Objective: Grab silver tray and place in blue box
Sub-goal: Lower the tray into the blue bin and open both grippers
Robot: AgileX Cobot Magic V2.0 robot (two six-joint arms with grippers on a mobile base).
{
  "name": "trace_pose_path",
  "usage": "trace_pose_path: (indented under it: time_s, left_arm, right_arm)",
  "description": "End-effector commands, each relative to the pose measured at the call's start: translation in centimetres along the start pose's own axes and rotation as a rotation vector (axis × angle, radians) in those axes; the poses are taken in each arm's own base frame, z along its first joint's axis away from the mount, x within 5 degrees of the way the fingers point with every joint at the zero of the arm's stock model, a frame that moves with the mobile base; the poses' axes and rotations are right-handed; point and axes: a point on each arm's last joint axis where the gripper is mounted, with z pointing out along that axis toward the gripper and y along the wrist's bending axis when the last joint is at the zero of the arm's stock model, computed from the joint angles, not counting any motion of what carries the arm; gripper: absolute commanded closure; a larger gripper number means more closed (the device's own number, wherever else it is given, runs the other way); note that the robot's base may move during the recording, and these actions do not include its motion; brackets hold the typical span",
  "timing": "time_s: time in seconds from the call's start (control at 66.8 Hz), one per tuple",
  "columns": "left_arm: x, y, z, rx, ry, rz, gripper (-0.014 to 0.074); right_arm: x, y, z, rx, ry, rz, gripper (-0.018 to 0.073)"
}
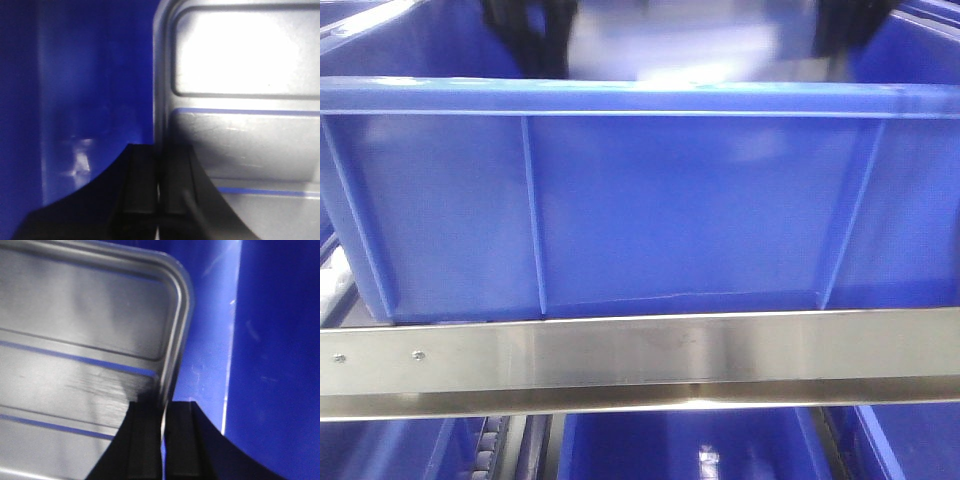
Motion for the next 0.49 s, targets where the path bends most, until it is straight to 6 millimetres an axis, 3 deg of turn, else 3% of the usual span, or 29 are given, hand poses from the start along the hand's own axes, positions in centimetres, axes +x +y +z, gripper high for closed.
trace_pose_path:
  time_s: [0.0, 0.18, 0.404, 0.479]
  left_arm:
    - [-1.8, 0.4, -2.4, 0.034, -0.127, 0.021, 0.0701]
    - [-1.7, 0.4, -1.5, 0.058, -0.096, -0.01, 0.0701]
    - [-1.7, 0.8, -0.3, 0.095, -0.043, -0.025, 0.0698]
    - [-1.6, 0.7, -0.2, 0.108, -0.032, -0.014, 0.0693]
  right_arm:
    - [-1.7, -0.5, -1.6, 0.013, -0.128, -0.049, 0.0501]
    - [-1.5, -0.4, 0.2, 0.023, -0.083, -0.055, 0.0501]
    - [-1.6, -0.3, 0.2, 0.019, -0.093, -0.055, 0.0497]
    - [-1.5, -0.3, 0.2, 0.02, -0.091, -0.055, 0.0454]
